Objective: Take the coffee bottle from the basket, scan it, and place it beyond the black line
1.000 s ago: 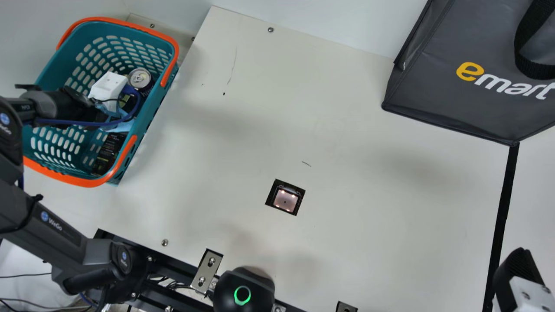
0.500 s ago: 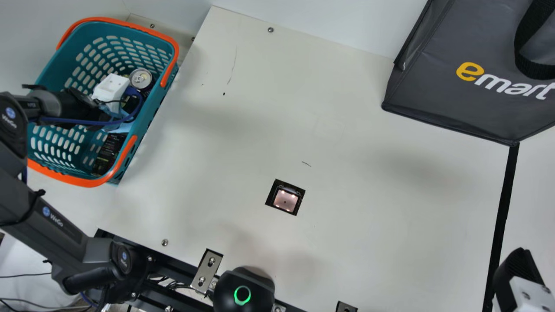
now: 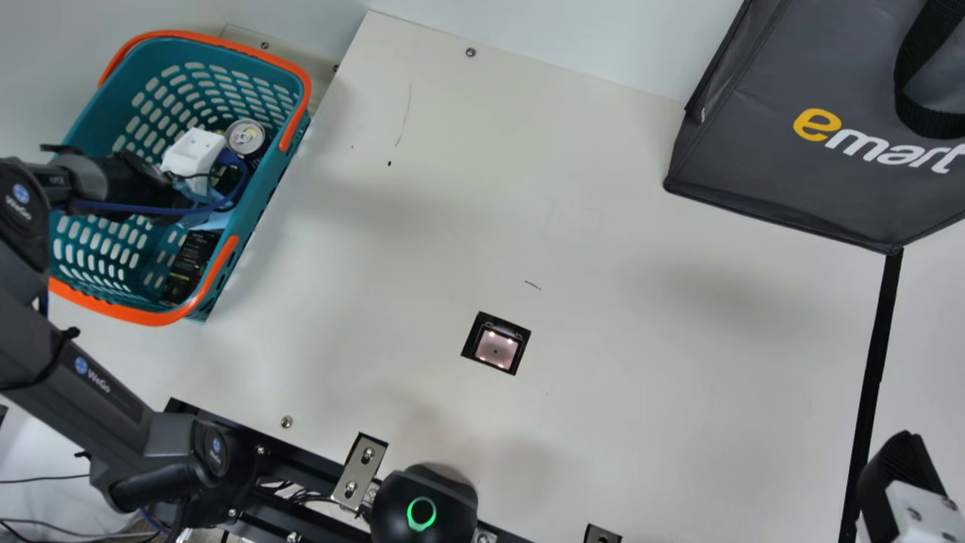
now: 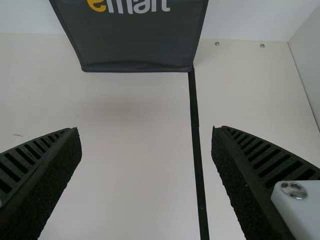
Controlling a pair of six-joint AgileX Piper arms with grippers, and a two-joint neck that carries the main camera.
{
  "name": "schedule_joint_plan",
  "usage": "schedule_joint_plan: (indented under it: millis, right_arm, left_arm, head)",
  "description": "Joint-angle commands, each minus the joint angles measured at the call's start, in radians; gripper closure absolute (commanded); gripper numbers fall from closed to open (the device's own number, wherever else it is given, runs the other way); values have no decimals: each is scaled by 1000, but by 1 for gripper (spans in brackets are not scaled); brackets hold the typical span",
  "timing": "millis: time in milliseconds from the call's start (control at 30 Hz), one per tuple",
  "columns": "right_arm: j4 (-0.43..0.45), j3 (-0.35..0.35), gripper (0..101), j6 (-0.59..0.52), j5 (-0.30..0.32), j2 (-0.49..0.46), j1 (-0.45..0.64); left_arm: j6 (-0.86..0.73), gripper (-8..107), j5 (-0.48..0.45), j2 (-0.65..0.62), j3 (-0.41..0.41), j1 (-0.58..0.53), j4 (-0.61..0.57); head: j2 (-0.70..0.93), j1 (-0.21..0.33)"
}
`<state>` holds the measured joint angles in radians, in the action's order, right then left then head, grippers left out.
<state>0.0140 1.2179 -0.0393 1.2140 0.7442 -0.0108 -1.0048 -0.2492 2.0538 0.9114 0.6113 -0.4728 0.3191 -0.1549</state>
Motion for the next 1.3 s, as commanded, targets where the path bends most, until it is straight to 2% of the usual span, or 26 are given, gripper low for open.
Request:
schedule_joint_plan:
  millis: [0, 1267]
  right_arm:
    - [0, 0, 10, 0, 0, 0, 0]
    - [0, 0, 10, 0, 0, 0, 0]
  left_arm:
    - [7, 89, -9, -10, 5, -2, 3]
    - [36, 89, -187, -271, 65, 53, 13]
  head:
    - [2, 17]
    - [2, 17]
